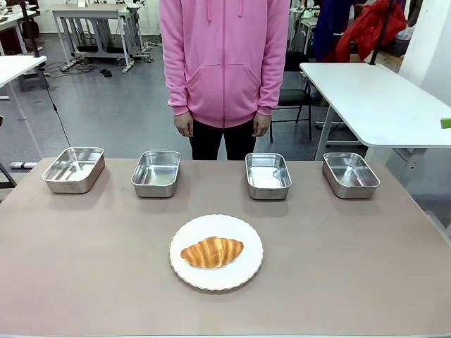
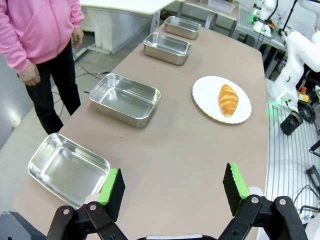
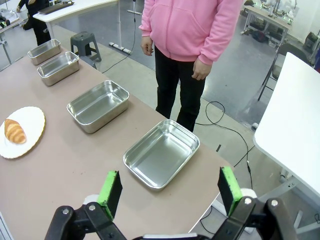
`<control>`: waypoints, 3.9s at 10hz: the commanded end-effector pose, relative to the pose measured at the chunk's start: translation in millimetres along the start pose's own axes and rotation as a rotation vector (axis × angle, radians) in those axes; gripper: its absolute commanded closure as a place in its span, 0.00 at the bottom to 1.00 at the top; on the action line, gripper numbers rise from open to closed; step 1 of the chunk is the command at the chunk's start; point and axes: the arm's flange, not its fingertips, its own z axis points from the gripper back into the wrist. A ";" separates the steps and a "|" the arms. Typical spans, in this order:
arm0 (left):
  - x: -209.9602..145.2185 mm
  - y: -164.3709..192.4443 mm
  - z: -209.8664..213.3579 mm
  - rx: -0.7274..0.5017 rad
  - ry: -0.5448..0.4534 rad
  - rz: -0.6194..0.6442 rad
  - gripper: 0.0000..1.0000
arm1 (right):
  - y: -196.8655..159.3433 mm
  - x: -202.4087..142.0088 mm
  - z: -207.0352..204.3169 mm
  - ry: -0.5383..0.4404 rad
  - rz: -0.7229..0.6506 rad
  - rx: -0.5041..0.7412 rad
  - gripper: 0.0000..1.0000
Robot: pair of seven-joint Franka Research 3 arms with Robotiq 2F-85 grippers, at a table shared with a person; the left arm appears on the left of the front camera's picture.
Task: Place the bread in the container.
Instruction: Place the Butter Roll into the Airtight Container indicated by the human.
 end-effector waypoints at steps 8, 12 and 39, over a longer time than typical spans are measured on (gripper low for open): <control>1.6 -1.6 0.8 0.001 -0.002 -0.008 0.00 | 1.7 1.2 0.8 -0.005 0.013 0.003 0.00; 1.6 -1.6 0.8 0.001 -0.002 -0.008 0.00 | 1.7 1.2 0.8 -0.005 0.013 0.003 0.00; 1.6 -1.6 0.8 0.001 -0.002 -0.008 0.00 | 1.7 1.2 0.8 -0.005 0.013 0.003 0.00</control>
